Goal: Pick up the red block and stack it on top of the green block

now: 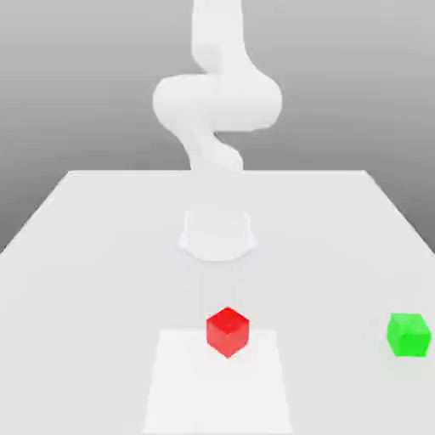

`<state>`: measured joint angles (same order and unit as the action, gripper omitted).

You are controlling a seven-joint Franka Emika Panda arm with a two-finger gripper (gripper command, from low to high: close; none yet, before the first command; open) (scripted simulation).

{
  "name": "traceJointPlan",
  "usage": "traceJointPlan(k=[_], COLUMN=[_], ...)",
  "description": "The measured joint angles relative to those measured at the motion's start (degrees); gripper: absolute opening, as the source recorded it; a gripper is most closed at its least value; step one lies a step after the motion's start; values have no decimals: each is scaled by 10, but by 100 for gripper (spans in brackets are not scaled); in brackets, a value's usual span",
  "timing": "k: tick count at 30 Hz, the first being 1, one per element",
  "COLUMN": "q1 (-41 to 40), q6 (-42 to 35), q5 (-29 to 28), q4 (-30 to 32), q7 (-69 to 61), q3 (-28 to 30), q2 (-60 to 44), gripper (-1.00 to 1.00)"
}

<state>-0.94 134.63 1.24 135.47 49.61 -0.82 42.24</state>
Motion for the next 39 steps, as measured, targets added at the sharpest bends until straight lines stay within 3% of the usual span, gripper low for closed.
traceJointPlan(k=[16,21,24,25,32,39], q1=[-68,-82,-44,-27,-24,-26], q6=[231,339,393,408,412,300], q5=[44,-32,-89,-97,-100,-2], q4=[288,314,305,303,302,322], q7=[351,459,501,508,510,440], q3=[-107,-105,-52,-34,-30,-61], q2=[-301,-438,-502,-520,-523,-392], gripper=[0,0,0,-100,-100,-100])
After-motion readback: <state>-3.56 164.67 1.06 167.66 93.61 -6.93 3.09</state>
